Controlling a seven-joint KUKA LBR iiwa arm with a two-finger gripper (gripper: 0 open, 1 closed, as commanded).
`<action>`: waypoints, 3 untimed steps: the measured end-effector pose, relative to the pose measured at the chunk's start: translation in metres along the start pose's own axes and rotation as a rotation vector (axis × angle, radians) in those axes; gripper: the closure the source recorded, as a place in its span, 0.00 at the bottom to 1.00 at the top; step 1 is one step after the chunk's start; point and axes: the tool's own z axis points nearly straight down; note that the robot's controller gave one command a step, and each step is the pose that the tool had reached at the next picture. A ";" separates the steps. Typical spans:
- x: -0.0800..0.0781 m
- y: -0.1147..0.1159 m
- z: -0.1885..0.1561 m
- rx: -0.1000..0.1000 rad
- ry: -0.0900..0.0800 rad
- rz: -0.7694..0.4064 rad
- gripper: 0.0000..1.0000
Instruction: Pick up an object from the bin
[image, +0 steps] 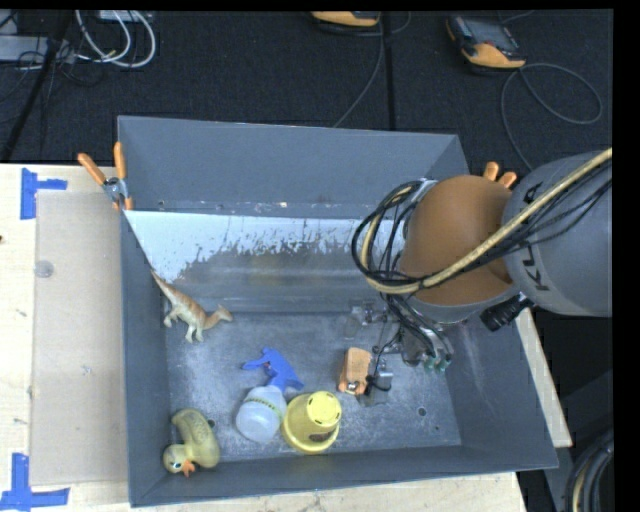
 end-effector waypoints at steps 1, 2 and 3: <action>-0.001 0.000 -0.004 0.000 -0.007 0.000 0.00; -0.003 -0.024 0.065 -0.001 0.005 -0.266 1.00; -0.003 -0.024 0.065 -0.001 0.003 -0.264 0.00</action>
Offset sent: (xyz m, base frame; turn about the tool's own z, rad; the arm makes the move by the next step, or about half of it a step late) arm 0.0029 -0.0237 -0.0646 -0.2679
